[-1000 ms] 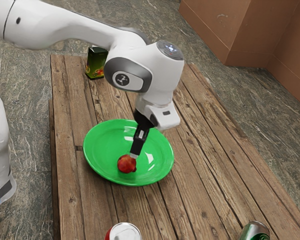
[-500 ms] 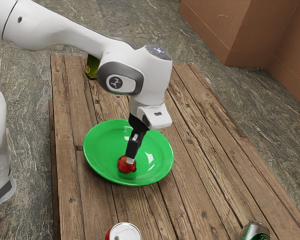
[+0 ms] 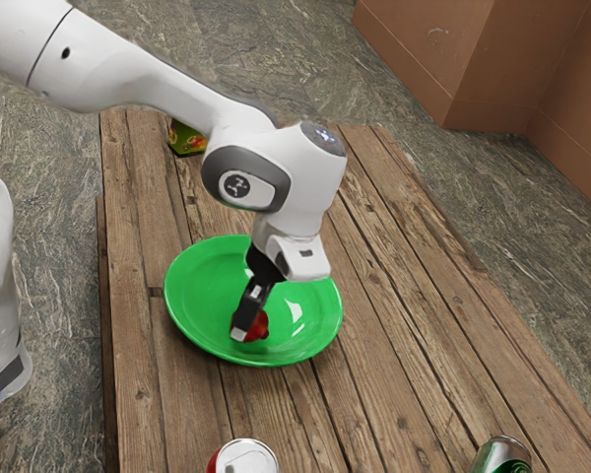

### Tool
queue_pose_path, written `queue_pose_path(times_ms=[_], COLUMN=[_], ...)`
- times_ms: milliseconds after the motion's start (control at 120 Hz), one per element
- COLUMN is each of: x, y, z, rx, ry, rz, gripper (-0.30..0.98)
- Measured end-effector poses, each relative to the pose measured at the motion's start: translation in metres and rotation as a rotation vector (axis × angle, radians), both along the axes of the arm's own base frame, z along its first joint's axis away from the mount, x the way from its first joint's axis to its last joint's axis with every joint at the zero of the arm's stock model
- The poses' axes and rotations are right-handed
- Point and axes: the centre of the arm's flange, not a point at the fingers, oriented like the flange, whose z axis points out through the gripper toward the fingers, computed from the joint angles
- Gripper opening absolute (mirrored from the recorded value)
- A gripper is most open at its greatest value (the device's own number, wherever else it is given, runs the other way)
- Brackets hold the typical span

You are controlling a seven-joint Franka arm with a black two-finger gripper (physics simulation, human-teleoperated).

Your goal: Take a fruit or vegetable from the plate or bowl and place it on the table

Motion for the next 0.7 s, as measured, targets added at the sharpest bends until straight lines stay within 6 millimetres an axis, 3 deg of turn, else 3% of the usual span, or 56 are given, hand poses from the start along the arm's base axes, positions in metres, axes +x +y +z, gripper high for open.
queue_pose_path(times_ms=[700], x=[0.014], y=[0.009], z=[-0.014], rx=[0.070], ry=[-0.039], rz=[-0.021], gripper=[0.69])
